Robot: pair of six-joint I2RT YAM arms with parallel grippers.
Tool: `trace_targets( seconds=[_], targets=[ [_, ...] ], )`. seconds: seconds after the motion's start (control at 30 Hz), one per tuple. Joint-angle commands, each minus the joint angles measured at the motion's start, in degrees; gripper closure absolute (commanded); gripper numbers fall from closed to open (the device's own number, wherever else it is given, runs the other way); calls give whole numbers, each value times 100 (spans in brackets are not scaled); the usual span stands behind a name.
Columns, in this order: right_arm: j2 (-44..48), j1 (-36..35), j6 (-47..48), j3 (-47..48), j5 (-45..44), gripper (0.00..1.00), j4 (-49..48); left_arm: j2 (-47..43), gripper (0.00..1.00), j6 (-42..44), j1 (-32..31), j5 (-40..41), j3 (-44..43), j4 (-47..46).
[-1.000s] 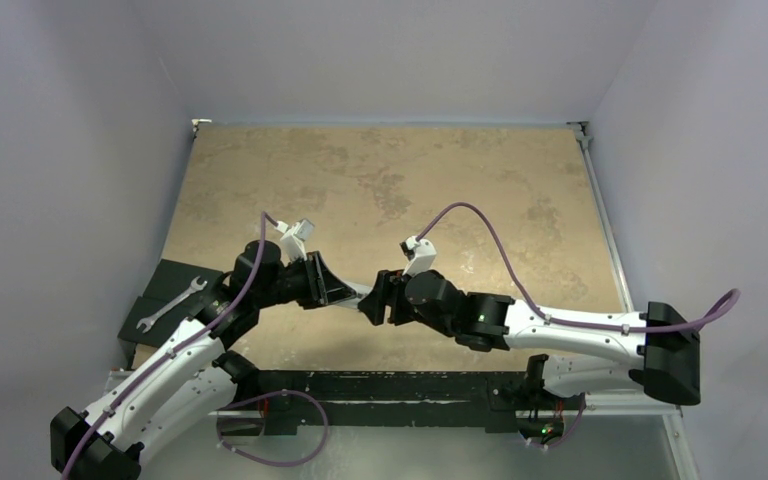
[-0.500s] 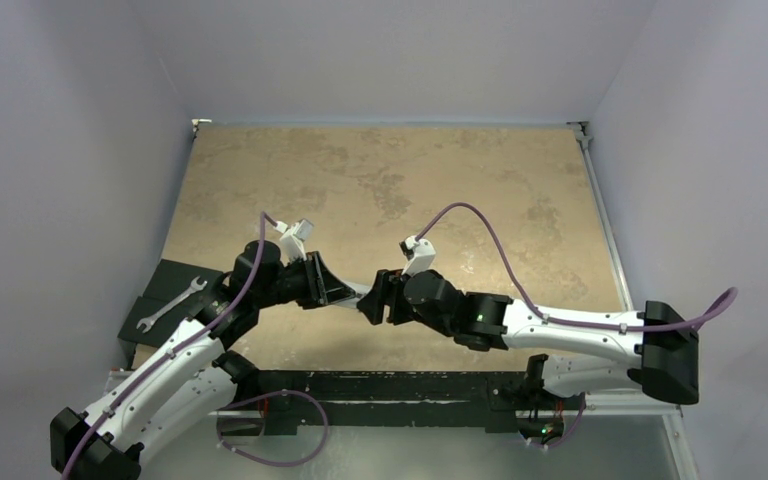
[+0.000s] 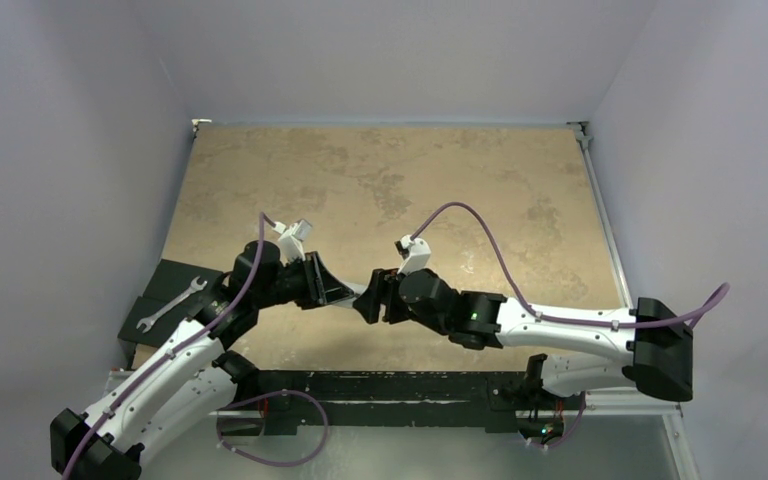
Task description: Load the batteries into the remote control
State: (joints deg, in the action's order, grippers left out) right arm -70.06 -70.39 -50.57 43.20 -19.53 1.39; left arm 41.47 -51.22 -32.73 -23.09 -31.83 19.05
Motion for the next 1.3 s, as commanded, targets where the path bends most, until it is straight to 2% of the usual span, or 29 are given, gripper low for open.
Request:
trace_targets(
  seconds=[0.0, 0.37, 0.9, 1.27],
  targets=[
    [-116, -19, -147, 270, 214, 31, -417, -157, 100, -89, -38, -538, -299, -648],
    [-147, -20, -190, 232, 405, 32, -702, -181, 100, -90, -35, -524, -267, -643],
    [382, -19, -287, -3, 448, 32, -891, -119, 100, 178, -38, -126, -255, -296],
    [810, -19, -286, -212, 273, 32, -658, -96, 100, 231, -39, -46, -237, -262]
  ],
)
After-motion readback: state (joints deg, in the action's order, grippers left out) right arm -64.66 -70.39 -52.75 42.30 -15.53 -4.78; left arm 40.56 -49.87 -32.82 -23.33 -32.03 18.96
